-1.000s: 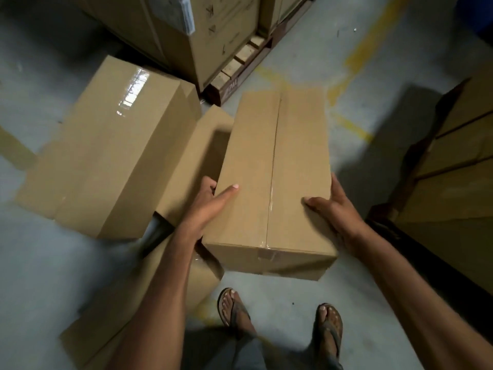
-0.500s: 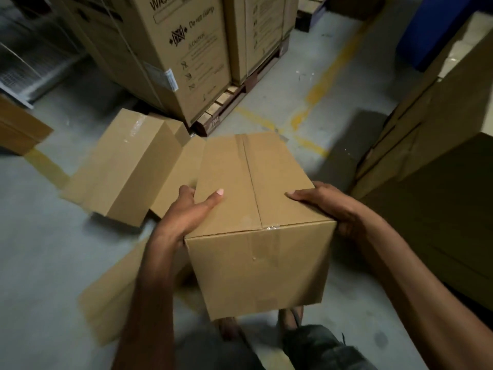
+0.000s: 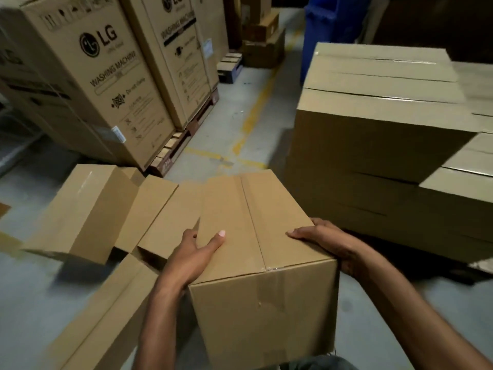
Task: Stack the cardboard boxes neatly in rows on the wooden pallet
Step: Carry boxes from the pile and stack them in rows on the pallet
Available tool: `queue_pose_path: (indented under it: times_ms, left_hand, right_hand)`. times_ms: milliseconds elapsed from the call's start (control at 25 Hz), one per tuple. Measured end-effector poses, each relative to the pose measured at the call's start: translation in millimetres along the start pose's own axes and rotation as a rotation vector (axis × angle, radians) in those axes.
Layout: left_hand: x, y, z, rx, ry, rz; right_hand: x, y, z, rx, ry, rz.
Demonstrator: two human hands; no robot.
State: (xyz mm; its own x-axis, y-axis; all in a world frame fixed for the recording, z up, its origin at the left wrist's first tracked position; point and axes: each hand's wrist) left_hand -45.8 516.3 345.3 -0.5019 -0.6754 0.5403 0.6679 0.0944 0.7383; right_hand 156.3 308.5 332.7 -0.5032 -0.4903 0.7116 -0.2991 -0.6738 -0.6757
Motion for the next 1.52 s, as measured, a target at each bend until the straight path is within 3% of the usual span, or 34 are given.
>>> queue_pose_path:
  times_ms: [240,480,760,1080,1520]
  left_hand:
    - [92.3,2.0,-125.8,-0.122,-0.250,0.013]
    - [175.5,42.9,-288.3,-0.244,-0.448,-0.129]
    - [282.2,131.7,-501.7,-0.342,-0.541,-0.353]
    - [346.6,236.8,-670.0,-0.314,-0.478,-0.541]
    - [254.8,402.8,-845.0,-0.166,-0.360,-0.560]
  right_hand:
    - [113.6,128.7,100.1,-0.110,0.146,-0.129]
    - [229.3,250.5,212.8,-0.308,0.341,-0.159]
    - [334.3,366.5,391.0,-0.486,0.536,-0.064]
    - [379.0,400.7,590.7,-0.443,0.627,0.119]
    - [264.8,360.5,842.2,-0.349,0.592,0.288]
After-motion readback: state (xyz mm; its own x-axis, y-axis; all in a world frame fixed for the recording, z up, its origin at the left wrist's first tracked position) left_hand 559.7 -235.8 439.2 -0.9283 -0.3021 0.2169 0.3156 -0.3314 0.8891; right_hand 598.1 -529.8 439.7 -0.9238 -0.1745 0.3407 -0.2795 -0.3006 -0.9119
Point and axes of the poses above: each hand's wrist, its own x-axis away from the middle knuckle, its own z-axis out of the back of the hand, y = z × x, and after that the axes turned 7 degrees about x, right-handed
